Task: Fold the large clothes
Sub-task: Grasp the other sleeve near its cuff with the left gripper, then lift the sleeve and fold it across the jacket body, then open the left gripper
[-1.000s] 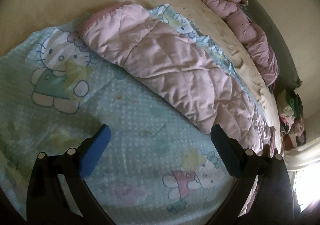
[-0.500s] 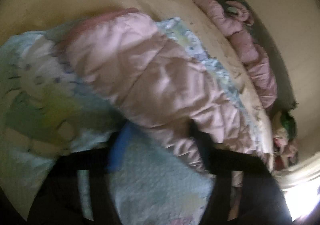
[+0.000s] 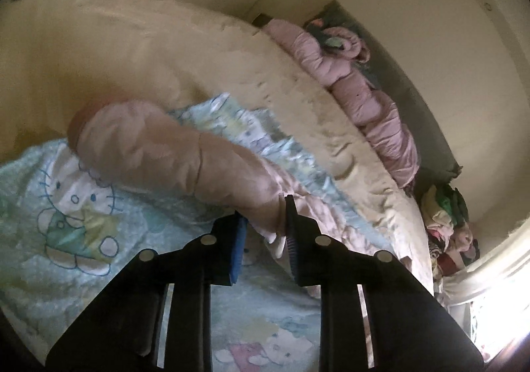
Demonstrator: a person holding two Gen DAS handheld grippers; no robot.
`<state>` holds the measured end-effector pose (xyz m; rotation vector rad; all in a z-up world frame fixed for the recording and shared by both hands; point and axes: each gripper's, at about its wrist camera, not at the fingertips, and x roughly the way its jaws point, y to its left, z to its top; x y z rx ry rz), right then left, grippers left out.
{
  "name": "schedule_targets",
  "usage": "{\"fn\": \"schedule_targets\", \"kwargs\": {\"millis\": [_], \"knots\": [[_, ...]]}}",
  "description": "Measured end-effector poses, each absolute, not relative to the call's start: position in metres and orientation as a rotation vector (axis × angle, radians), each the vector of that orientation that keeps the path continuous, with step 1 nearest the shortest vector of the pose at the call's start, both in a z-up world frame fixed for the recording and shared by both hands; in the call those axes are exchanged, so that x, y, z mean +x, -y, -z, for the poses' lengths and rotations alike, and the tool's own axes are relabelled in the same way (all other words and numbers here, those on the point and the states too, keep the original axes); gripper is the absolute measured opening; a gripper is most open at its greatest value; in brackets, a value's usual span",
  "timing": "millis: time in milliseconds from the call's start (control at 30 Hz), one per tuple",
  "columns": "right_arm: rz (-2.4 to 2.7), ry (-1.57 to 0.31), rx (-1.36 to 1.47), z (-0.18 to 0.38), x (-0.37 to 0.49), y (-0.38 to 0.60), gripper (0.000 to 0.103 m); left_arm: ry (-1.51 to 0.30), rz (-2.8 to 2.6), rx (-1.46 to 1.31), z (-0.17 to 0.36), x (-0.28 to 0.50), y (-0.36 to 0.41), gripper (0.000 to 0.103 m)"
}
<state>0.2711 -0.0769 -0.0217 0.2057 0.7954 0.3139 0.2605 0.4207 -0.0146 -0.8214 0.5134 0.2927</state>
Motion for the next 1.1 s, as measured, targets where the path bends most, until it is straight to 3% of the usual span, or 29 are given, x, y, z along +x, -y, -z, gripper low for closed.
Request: {"fn": "schedule_targets", "kwargs": {"millis": [733,1100], "knots": [[-0.298,-0.715,0.454,0.001,0.212,0.222,0.099,-0.482,-0.255,-0.468,-0.127,0.250,-0.288,0.011],[-0.290,-0.686,0.536,0.008,0.191,0.275,0.099,-0.471,-0.204,-0.312,-0.156,0.251,-0.200,0.011]]}}
